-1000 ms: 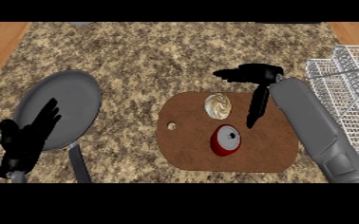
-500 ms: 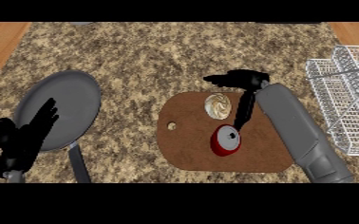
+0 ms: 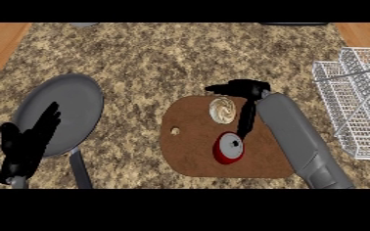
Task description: Pick the cupcake from the cutting board and place it in the tiered basket
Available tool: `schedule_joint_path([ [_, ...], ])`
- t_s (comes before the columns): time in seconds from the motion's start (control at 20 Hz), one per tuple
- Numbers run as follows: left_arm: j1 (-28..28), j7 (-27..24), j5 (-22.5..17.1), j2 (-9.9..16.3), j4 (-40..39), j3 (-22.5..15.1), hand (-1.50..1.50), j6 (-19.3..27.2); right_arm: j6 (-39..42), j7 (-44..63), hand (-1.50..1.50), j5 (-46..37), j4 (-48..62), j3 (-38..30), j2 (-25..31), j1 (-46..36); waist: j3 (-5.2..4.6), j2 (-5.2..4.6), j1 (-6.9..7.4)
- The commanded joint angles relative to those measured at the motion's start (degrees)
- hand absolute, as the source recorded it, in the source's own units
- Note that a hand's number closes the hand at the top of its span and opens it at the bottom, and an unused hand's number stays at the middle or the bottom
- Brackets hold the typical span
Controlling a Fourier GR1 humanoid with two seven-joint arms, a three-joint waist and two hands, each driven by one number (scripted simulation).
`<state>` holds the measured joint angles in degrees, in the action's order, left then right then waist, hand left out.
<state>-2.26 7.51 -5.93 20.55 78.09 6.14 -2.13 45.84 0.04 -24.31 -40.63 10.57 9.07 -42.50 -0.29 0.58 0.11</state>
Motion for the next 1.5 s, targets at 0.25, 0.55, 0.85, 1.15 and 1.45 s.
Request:
schedule_joint_path([
  [0.25, -3.60, 2.95, 0.00, -1.09, 5.82, 0.29, 0.00, -0.85, -4.77, -6.93, 1.50, -1.41, -6.57, 0.60, -3.21, 6.48, 0.31, -0.50, 0.24],
  [0.55, 1.07, 4.86, 0.84, -0.75, 1.91, 1.37, 0.00, -2.30, -6.84, -4.92, 1.50, -0.56, -5.20, -4.71, -2.74, 2.79, 0.29, -0.60, 0.08],
  [0.85, -0.69, 0.29, 1.23, -0.71, -0.29, 3.18, 0.00, -2.50, -14.18, -0.09, 1.50, -2.58, -13.11, -6.22, -0.10, 7.72, 0.25, -0.24, -0.93],
  [1.15, -6.26, 0.26, 1.39, 0.17, -0.95, 5.67, 0.00, -0.64, -28.68, 11.80, 1.50, -17.48, -26.79, 1.19, 2.41, 10.47, -0.31, 4.19, -7.58],
  [1.45, -7.67, 0.88, 0.80, -0.73, 0.15, 6.54, 0.00, 0.50, -35.78, 21.24, 1.50, -24.07, -44.81, 1.92, 3.25, 12.94, -0.08, 4.30, -10.19],
])
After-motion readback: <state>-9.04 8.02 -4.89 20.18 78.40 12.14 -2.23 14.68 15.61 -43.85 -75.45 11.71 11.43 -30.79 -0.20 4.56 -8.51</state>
